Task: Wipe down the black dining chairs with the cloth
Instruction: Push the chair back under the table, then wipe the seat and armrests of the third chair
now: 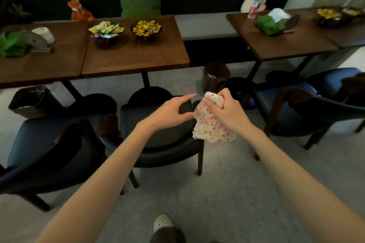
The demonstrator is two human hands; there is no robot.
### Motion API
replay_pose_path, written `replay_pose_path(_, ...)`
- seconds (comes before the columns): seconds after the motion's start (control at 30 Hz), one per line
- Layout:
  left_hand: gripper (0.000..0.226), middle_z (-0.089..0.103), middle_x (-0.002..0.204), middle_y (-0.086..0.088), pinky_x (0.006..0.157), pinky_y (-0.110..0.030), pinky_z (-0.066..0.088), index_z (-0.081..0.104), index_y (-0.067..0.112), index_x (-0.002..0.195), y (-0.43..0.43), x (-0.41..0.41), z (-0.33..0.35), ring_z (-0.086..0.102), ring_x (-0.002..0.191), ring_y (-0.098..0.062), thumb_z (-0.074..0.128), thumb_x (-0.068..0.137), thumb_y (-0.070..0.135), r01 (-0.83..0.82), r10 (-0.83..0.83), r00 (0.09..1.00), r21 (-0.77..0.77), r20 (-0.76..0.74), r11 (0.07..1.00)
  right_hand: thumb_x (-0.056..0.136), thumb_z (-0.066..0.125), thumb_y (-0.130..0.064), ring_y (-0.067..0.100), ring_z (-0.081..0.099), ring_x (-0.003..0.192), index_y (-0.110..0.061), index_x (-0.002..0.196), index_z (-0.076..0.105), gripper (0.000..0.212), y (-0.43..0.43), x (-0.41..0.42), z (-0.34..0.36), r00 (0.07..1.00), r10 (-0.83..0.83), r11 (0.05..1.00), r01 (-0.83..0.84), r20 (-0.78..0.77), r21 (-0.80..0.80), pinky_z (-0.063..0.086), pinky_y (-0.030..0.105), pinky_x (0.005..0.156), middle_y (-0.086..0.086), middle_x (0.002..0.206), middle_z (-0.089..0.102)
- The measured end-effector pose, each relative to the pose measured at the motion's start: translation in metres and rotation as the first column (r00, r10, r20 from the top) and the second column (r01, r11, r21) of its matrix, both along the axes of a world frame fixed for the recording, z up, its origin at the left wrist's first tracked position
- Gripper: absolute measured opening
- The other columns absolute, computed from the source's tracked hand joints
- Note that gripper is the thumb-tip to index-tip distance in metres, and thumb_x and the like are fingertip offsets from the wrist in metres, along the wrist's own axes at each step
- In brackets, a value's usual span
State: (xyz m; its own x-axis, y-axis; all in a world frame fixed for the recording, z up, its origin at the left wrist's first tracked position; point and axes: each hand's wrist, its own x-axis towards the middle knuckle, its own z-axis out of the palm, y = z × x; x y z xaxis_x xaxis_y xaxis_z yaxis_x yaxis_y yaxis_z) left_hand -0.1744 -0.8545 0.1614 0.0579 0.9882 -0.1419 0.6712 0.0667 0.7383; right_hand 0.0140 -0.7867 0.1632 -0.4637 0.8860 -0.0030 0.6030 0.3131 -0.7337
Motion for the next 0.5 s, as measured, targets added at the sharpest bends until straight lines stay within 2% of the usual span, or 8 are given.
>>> replay_pose_path(0.1,0.038,0.05,0.126,0.021,0.093,-0.018,0.035,0.055,0.029,0.127,0.007,0.056,0.005,0.043,0.116,0.006,0.064,0.09,0.034,0.126,-0.127,0.99,0.029,0.066,0.992,0.093,0.053,-0.052,0.005,0.06,0.076,-0.021,0.097,0.043,0.032,-0.012,0.049,0.012,0.994,-0.045,0.997,0.04,-0.096,-0.059,0.048,0.025,0.063,-0.006,0.085,0.058)
replay_pose_path(0.2,0.02,0.063,0.107,0.019,0.089,-0.02,0.044,0.066,0.021,0.104,0.014,0.114,0.004,0.056,0.1,0.009,0.064,0.09,0.035,0.126,-0.13,0.979,0.031,0.156,0.991,0.093,0.054,-0.049,0.002,0.059,0.077,-0.023,0.095,0.042,0.029,-0.024,0.113,0.017,0.987,-0.088,0.991,0.074,-0.131,-0.11,0.042,0.016,0.062,-0.007,0.087,0.057)
replay_pose_path(0.27,0.019,0.067,0.099,0.01,0.082,-0.022,0.051,0.064,0.016,0.101,0.015,0.158,0.006,0.063,0.09,0.003,0.063,0.091,0.032,0.122,-0.12,0.97,0.003,0.213,0.993,0.091,0.058,-0.049,0.007,0.061,0.08,-0.02,0.097,0.043,0.033,-0.031,0.164,0.018,0.984,-0.128,0.987,0.115,-0.12,-0.113,0.045,0.019,0.063,-0.003,0.089,0.06)
replay_pose_path(0.33,0.021,0.069,0.099,0.003,0.079,-0.021,0.053,0.063,0.011,0.104,0.012,0.203,0.008,0.066,0.088,-0.002,0.062,0.092,0.029,0.128,-0.118,0.96,-0.024,0.255,0.991,0.09,0.062,-0.045,0.007,0.061,0.084,-0.019,0.099,0.046,0.032,-0.038,0.218,0.018,0.981,-0.164,0.981,0.151,-0.106,-0.119,0.047,0.02,0.066,-0.003,0.093,0.061)
replay_pose_path(0.4,0.019,0.07,0.099,0.002,0.075,-0.015,0.052,0.063,0.012,0.104,0.009,0.247,0.008,0.067,0.085,0.0,0.061,0.093,0.028,0.146,-0.129,0.947,-0.035,0.294,0.989,0.09,0.063,-0.041,0.003,0.058,0.083,-0.02,0.099,0.05,0.026,-0.045,0.273,0.018,0.978,-0.19,0.976,0.178,-0.087,-0.129,0.042,0.018,0.065,-0.007,0.092,0.059)
replay_pose_path(0.5,0.016,0.07,0.095,0.005,0.069,-0.012,0.05,0.064,0.019,0.101,0.008,0.309,0.005,0.066,0.082,0.001,0.06,0.094,0.033,0.128,-0.105,0.942,-0.052,0.318,0.99,0.088,0.065,-0.042,0.004,0.056,0.074,-0.021,0.088,0.054,0.024,-0.053,0.345,0.018,0.967,-0.248,0.959,0.236,-0.063,-0.154,0.037,0.017,0.061,-0.008,0.082,0.057)
